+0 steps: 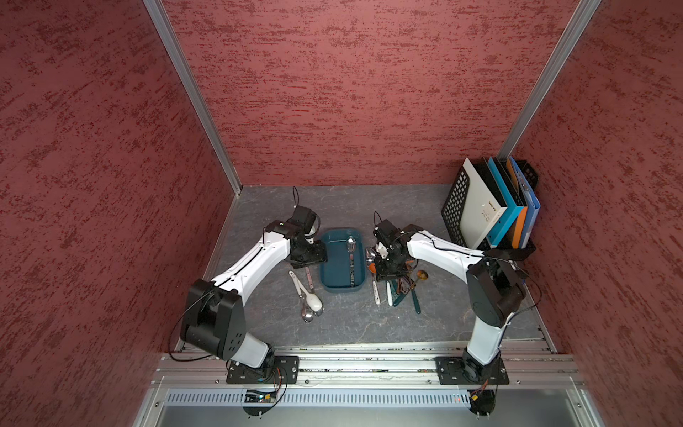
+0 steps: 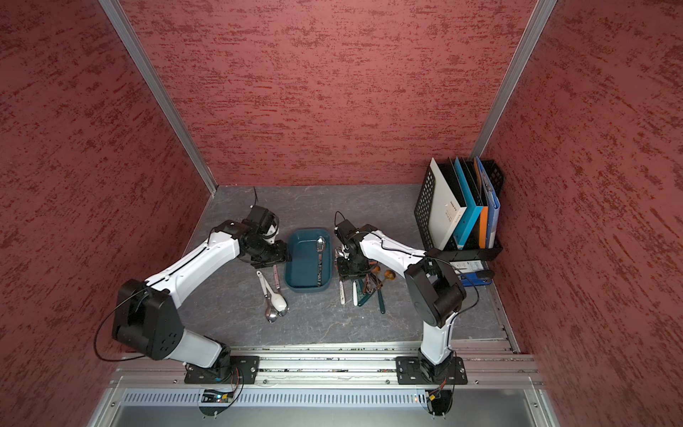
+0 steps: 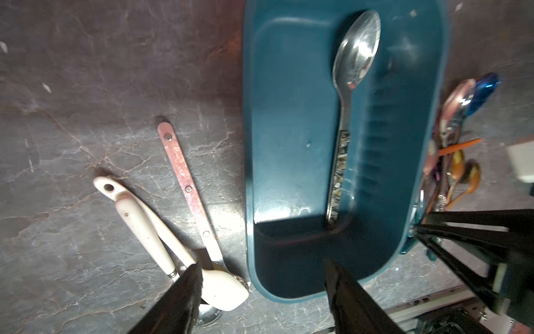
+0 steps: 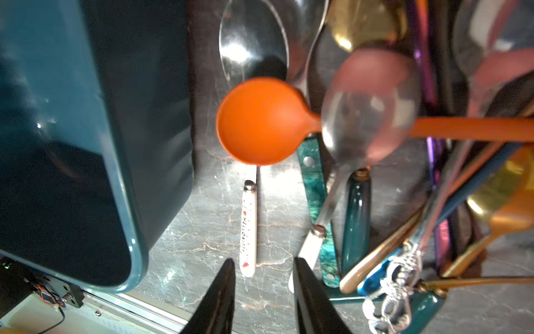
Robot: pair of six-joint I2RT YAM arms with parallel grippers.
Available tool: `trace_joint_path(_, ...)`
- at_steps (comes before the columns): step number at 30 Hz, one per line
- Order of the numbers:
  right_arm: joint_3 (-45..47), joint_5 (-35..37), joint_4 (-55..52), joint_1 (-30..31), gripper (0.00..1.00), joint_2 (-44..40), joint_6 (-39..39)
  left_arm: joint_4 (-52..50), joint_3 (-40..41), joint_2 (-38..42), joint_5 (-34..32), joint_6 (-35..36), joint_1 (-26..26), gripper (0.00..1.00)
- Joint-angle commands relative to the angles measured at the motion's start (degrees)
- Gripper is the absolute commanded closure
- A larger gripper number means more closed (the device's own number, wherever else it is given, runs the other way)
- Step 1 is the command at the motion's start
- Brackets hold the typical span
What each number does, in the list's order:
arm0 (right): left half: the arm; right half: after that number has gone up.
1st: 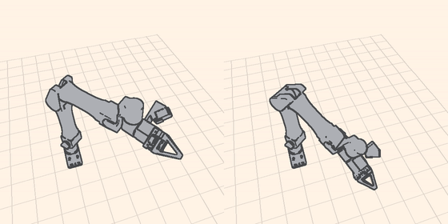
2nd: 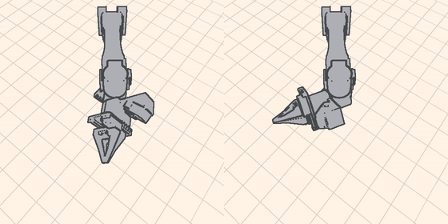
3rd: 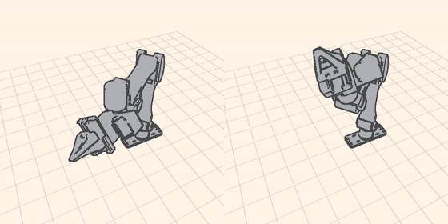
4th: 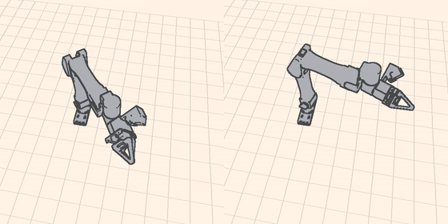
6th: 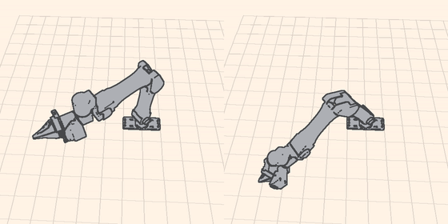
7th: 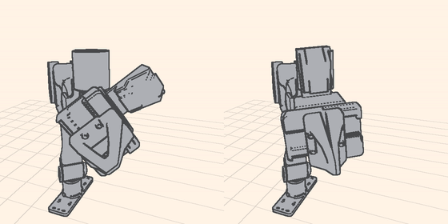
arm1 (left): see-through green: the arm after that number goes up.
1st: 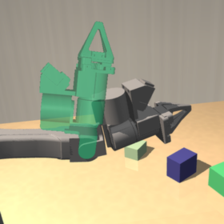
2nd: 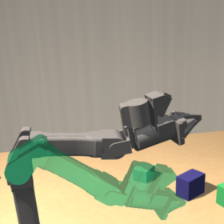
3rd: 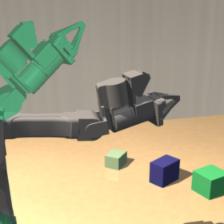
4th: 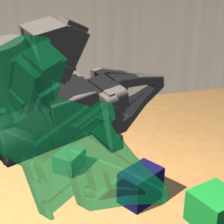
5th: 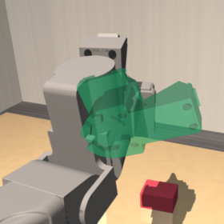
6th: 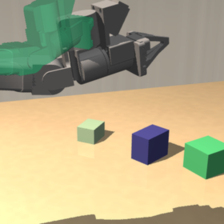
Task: Put the spoon into the storage box
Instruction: Pick up the spoon from the center of the board.
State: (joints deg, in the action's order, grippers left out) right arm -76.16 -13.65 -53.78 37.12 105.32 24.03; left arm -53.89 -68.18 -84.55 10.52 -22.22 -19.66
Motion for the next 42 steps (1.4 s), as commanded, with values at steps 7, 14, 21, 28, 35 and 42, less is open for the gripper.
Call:
trace_joint_path(7, 1.73, 2.71, 1.70, 3.38, 0.65, 0.46, 1.43, -0.79, 1.35, 5.86, -0.85, 1.62, 5.71, 0.28)
trace_joint_path(14, 0.16, 3.72, 0.94, 4.07, 0.68, 3.31, 2.30, -4.11, 2.54, 9.01, -2.52, 3.32, 7.27, 0.27)
trace_joint_path(21, -2.39, 4.23, -0.43, 4.62, 0.67, 6.12, 1.78, -5.12, 4.61, 11.99, -2.44, 3.29, 9.72, 0.27)
trace_joint_path(28, -4.17, 3.90, -0.85, 4.87, 0.69, 8.21, 3.22, -5.89, 5.64, 13.10, -2.51, 2.87, 9.90, 0.27)
trace_joint_path(35, -8.91, 2.94, -5.25, 5.11, 0.74, 12.78, 3.47, -8.13, 4.72, 13.34, -3.47, 3.41, 10.50, 0.27)
trace_joint_path(42, -9.97, 2.05, -7.48, 5.23, 0.81, 14.51, 3.54, -8.77, 6.07, 14.81, -3.89, 2.51, 11.07, 0.27)
